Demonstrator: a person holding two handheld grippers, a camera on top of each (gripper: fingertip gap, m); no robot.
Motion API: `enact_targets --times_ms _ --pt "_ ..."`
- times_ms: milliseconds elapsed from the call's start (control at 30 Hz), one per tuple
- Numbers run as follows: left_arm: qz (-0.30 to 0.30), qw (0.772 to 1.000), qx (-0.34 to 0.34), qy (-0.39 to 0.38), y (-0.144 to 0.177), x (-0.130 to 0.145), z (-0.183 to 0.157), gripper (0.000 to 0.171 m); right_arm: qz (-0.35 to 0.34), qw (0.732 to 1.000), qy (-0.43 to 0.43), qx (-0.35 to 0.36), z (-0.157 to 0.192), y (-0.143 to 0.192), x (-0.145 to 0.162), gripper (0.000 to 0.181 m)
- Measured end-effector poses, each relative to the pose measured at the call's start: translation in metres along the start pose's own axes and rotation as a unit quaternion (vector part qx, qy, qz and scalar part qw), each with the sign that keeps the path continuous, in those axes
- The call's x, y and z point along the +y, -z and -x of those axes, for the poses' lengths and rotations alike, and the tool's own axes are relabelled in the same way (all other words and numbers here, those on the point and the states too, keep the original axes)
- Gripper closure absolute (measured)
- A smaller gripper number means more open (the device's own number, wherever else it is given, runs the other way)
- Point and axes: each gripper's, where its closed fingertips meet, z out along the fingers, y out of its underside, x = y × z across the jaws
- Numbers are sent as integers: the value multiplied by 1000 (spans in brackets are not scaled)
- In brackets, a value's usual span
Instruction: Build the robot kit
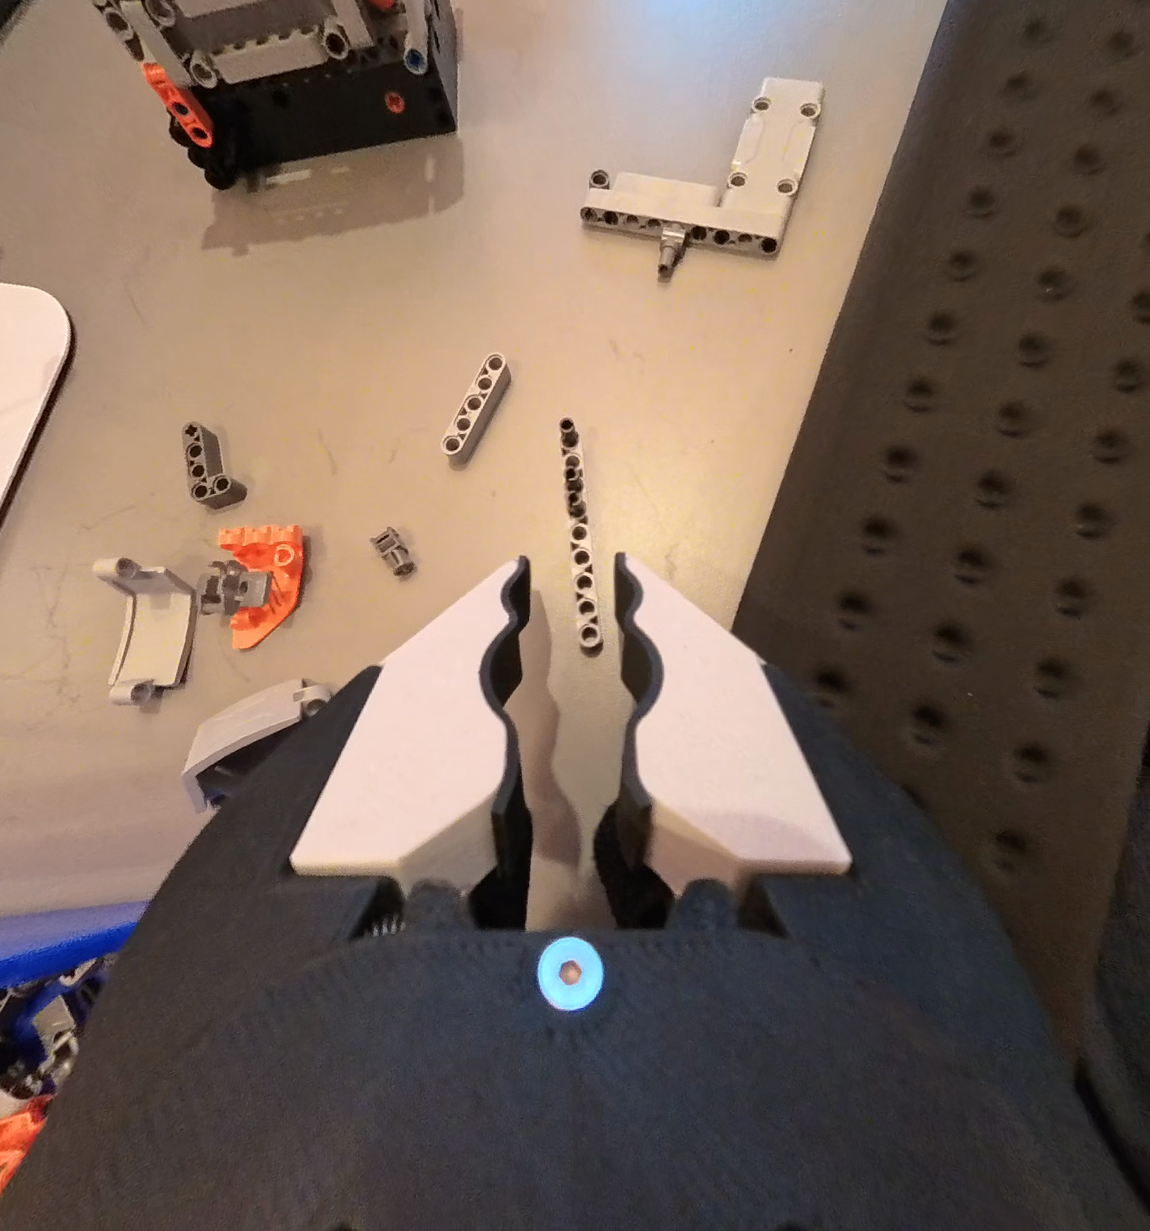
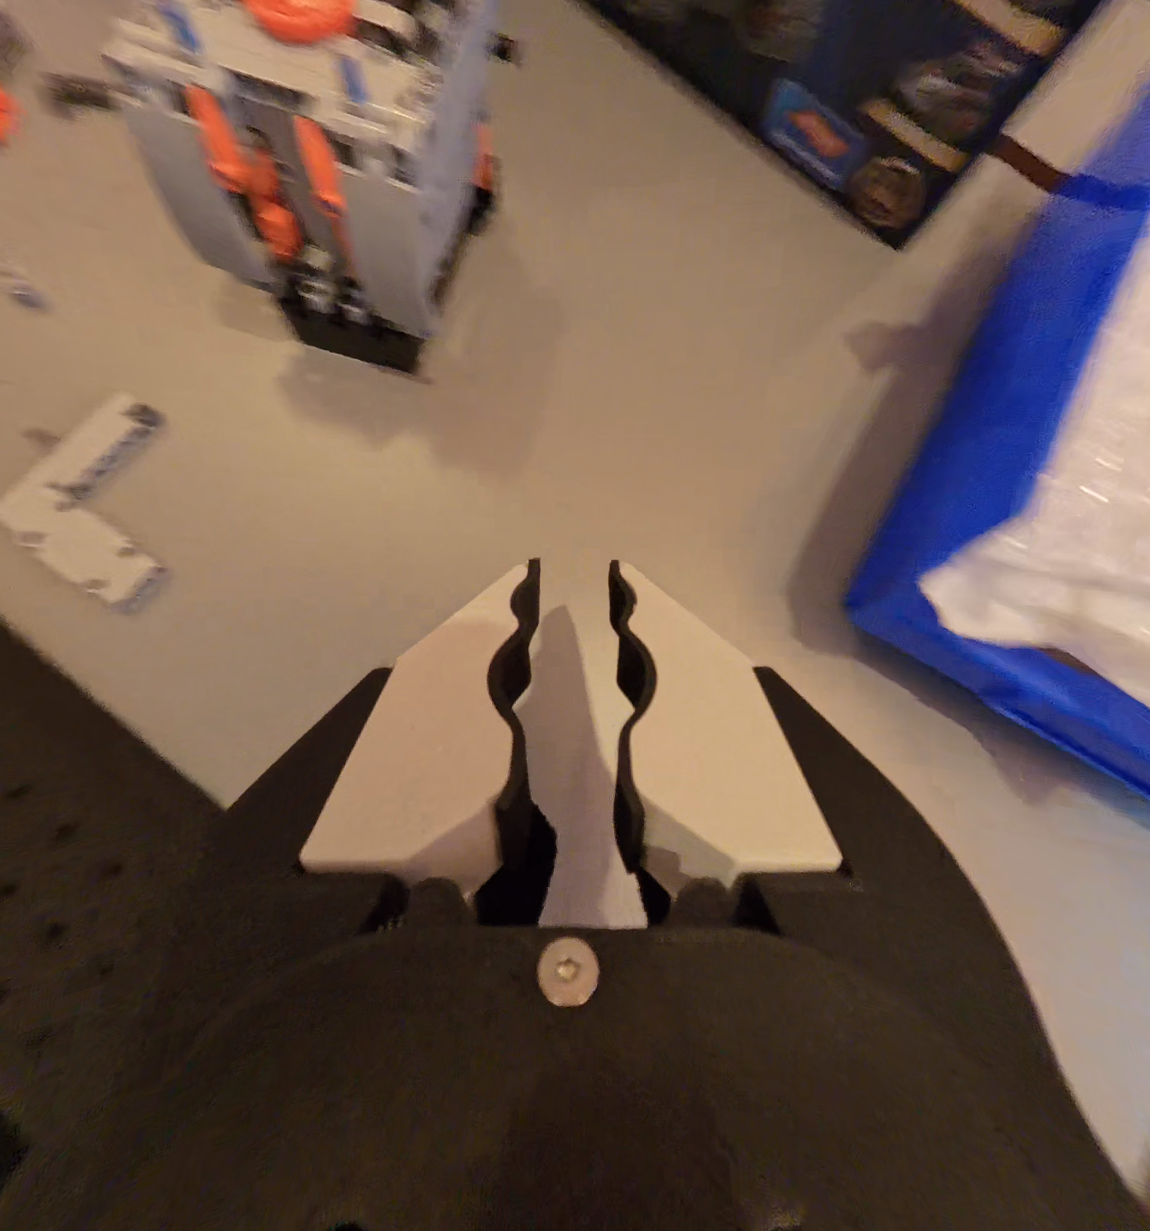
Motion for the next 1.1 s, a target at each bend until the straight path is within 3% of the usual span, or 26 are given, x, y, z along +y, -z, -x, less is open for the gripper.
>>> enact_targets --times_ms 67,167,267,500,633,767,900,1100 --pt "-4 1000 0 6 1 -1 1 149 15 999 -6 49 -26 10 14 163" --pt "5 1000 -2 10 0 3 3 147 21 997 -36 58 -43 19 32 160" --pt "8 1000 4 11 -1 4 2 147 12 999 -37 15 -32 6 38 161" --pt "17 1000 4 4 -3 6 1 145 49 999 -7 -10 -34 -41 53 166" --pt "18 1000 5 2 -4 7 0 145 51 998 -9 -33 -33 -48 55 179" --pt "15 1000 3 5 -4 6 2 145 34 998 -23 -56 -27 -46 53 179" --pt "-11 1000 -16 -7 1 -4 4 143 -9 991 -29 -130 20 -28 21 179" --pt "-66 991 -81 -80 19 -30 4 143 -60 944 45 -322 177 -15 -60 179"
